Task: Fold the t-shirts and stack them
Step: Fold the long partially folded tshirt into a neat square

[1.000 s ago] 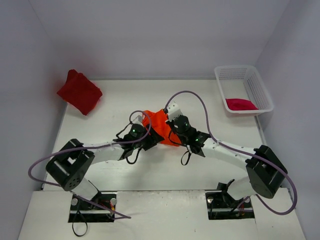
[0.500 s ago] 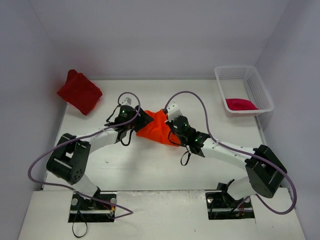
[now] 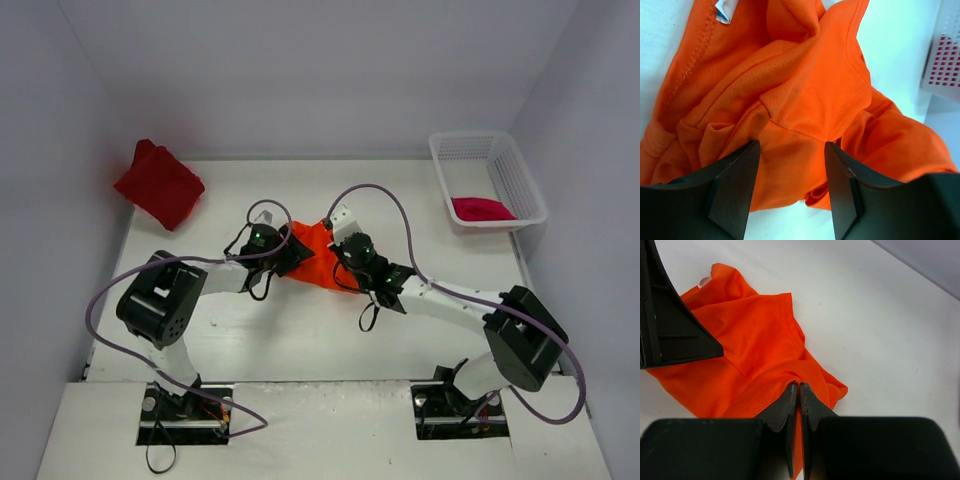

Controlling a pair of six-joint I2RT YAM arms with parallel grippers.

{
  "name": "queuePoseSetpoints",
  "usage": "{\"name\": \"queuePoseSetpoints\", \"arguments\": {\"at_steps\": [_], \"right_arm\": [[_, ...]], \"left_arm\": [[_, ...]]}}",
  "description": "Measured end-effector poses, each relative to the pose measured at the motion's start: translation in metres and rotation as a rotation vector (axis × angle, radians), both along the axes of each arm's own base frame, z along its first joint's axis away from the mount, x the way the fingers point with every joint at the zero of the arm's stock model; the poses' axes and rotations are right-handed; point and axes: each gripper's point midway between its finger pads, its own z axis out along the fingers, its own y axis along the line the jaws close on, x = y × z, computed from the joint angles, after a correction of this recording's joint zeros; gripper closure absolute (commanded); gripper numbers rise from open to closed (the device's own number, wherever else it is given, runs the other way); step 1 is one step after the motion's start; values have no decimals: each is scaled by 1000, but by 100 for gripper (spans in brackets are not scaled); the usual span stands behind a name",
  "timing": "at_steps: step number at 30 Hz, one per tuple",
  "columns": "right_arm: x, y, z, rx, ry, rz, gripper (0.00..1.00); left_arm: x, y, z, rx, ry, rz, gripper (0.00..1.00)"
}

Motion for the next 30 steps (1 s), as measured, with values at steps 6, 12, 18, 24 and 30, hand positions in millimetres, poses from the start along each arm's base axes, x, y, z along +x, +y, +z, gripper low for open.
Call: {"name": "queuePoseSetpoints", "arguments": {"at_steps": [6,12,18,24,30], "right_arm": [[3,7,-5,-14,13,6,100],[9,18,0,-12,5,16,100],[17,26,-1,-32,4,26,100],[26,37,-4,-37,7,36,100],[34,49,-10,-43,15,49,100]], "left_arm": [[1,-3,-2,-50,-24,8,50],[0,-3,-2,-65,-39,11,50],[-2,-2,-2,-69,-47,11,50],[-8,1,-2,-74,-48,13,50],[-15,5,-3,-75,-43,17,50]]}}
